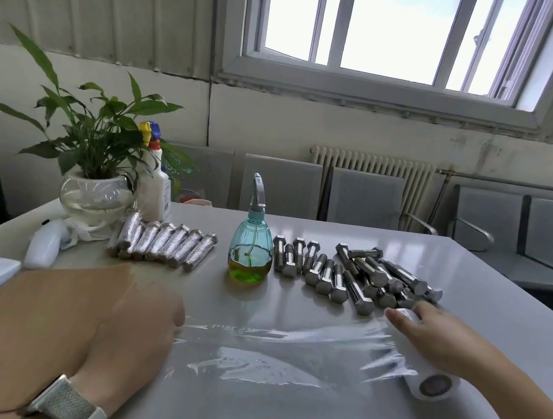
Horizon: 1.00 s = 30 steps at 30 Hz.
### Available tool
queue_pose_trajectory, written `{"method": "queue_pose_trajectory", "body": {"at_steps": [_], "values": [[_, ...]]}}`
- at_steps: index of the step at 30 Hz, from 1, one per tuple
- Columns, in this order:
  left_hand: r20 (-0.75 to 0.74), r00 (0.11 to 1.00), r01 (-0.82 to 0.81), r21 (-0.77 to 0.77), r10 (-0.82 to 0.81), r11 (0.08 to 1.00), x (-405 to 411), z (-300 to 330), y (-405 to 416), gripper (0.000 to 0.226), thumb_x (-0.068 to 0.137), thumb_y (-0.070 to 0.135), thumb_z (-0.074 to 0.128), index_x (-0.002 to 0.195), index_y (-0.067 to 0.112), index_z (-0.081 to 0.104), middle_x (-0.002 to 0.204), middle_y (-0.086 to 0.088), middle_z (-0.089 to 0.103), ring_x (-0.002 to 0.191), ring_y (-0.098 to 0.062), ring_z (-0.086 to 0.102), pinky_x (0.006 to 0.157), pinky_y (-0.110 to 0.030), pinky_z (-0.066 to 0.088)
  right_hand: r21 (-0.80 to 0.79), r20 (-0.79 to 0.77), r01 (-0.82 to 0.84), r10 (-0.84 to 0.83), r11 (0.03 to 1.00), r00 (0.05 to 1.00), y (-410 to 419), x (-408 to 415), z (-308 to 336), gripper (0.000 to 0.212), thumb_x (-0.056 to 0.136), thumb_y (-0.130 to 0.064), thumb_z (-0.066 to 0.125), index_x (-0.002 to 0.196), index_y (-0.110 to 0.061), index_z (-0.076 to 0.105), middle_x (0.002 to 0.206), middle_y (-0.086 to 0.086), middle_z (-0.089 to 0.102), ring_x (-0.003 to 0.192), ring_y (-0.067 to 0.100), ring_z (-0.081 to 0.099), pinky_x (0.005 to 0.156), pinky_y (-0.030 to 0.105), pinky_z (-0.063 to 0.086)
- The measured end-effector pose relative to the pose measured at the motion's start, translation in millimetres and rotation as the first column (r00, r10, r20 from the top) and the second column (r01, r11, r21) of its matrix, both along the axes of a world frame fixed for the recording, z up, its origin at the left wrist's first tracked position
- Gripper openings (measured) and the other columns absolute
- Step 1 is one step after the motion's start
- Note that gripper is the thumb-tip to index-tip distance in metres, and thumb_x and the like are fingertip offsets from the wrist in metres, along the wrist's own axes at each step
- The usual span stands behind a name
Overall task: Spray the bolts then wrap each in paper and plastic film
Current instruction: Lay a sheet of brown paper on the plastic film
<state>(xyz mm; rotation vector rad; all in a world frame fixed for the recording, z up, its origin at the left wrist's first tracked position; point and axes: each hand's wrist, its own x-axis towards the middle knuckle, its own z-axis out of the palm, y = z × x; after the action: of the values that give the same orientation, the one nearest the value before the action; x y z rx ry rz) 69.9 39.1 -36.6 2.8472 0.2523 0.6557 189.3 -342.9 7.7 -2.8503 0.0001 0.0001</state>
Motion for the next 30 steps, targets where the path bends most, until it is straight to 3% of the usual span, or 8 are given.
{"method": "queue_pose_trajectory", "body": {"at_steps": [5, 8, 12, 18, 21, 26, 27, 30], "values": [[0.013, 1.000, 0.004, 0.012, -0.004, 1.000, 1.5, -2.8, 1.9, 0.017, 0.086, 0.017, 0.057, 0.080, 0.033, 0.059, 0.082, 0.009, 0.046, 0.086, -0.017, 0.057, 0.069, -0.031, 0.029, -0.015, -0.002, 0.018, -0.018, 1.000, 1.000, -2.0, 2.0, 1.4, 0.060, 0.092, -0.069, 0.038, 0.130, -0.023, 0.050, 0.133, 0.007, 0.057, 0.120, 0.026, 0.052, 0.082, 0.032, 0.037], [0.039, 0.999, 0.017, 0.041, -0.019, 0.999, 1.5, -3.1, 0.5, 0.019, 0.085, 0.026, 0.043, 0.077, 0.034, 0.059, 0.078, 0.009, 0.048, 0.080, -0.018, 0.059, 0.066, -0.032, 0.029, -0.029, -0.009, 0.020, -0.021, 0.999, 1.000, -2.3, 2.7, 2.1, 0.064, 0.091, -0.071, 0.037, 0.131, -0.023, 0.049, 0.133, 0.007, 0.057, 0.120, 0.026, 0.052, 0.082, 0.032, 0.038], [0.048, 0.998, 0.023, 0.105, -0.029, 0.994, 1.9, -5.4, -0.8, 0.039, 0.077, 0.042, 0.021, 0.077, 0.033, 0.059, 0.076, 0.008, 0.048, 0.079, -0.016, 0.059, 0.066, -0.032, 0.030, -0.028, -0.011, 0.013, -0.013, 1.000, 1.000, -1.0, 0.2, 3.3, 0.070, 0.089, -0.075, 0.034, 0.138, -0.027, 0.045, 0.140, 0.004, 0.054, 0.126, 0.025, 0.050, 0.094, 0.035, 0.042], [0.113, 0.993, -0.047, 0.174, 0.028, 0.984, -2.5, -1.3, -2.2, 0.031, 0.071, 0.038, 0.033, 0.064, 0.027, 0.061, 0.070, 0.004, 0.051, 0.067, -0.023, 0.059, 0.060, -0.033, 0.039, -0.146, 0.013, 0.031, -0.030, 0.989, 0.999, 3.0, -6.3, 6.0, 0.074, 0.081, -0.085, 0.024, 0.135, -0.038, 0.042, 0.143, -0.006, 0.050, 0.127, 0.023, 0.050, 0.093, 0.039, 0.042], [0.135, 0.989, -0.087, 0.191, 0.062, 0.978, -5.6, 5.0, -2.2, 0.031, 0.073, 0.036, 0.035, 0.063, 0.025, 0.063, 0.073, 0.003, 0.055, 0.066, -0.025, 0.059, 0.062, -0.036, 0.040, -0.213, 0.007, 0.045, -0.045, 0.976, 0.999, 5.5, -7.1, 6.9, 0.078, 0.078, -0.088, 0.018, 0.132, -0.036, 0.042, 0.143, -0.009, 0.049, 0.127, 0.022, 0.050, 0.087, 0.039, 0.040], [0.234, 0.969, 0.067, 0.048, -0.076, 0.997, -10.6, 15.3, -19.3, 0.016, 0.079, 0.034, 0.047, 0.075, 0.030, 0.062, 0.077, 0.011, 0.055, 0.070, -0.016, 0.060, 0.068, -0.035, 0.044, -0.286, -0.002, 0.058, -0.061, 0.956, 0.998, 15.4, -10.0, 11.0, 0.077, 0.082, -0.085, 0.019, 0.131, -0.032, 0.043, 0.141, -0.006, 0.049, 0.128, 0.021, 0.048, 0.086, 0.039, 0.039], [0.251, 0.961, 0.111, 0.043, -0.118, 0.993, -11.1, 15.4, -23.9, 0.005, 0.078, 0.032, 0.056, 0.077, 0.031, 0.061, 0.077, 0.013, 0.055, 0.070, -0.013, 0.059, 0.068, -0.032, 0.043, -0.331, 0.021, 0.066, -0.063, 0.941, 0.998, 19.9, -12.8, 14.5, 0.075, 0.083, -0.084, 0.019, 0.131, -0.031, 0.042, 0.140, -0.006, 0.051, 0.127, 0.021, 0.049, 0.082, 0.037, 0.039], [0.223, 0.945, 0.247, -0.003, -0.240, 0.969, -13.2, 16.5, -34.5, 0.013, 0.073, 0.026, 0.069, 0.079, 0.030, 0.057, 0.077, 0.014, 0.054, 0.068, -0.009, 0.055, 0.065, -0.024, 0.041, -0.432, 0.192, 0.053, 0.035, 0.900, 0.981, 52.6, -25.3, 37.9, 0.063, 0.087, -0.078, 0.027, 0.127, -0.032, 0.043, 0.130, -0.005, 0.055, 0.119, 0.020, 0.054, 0.071, 0.033, 0.039]]}}
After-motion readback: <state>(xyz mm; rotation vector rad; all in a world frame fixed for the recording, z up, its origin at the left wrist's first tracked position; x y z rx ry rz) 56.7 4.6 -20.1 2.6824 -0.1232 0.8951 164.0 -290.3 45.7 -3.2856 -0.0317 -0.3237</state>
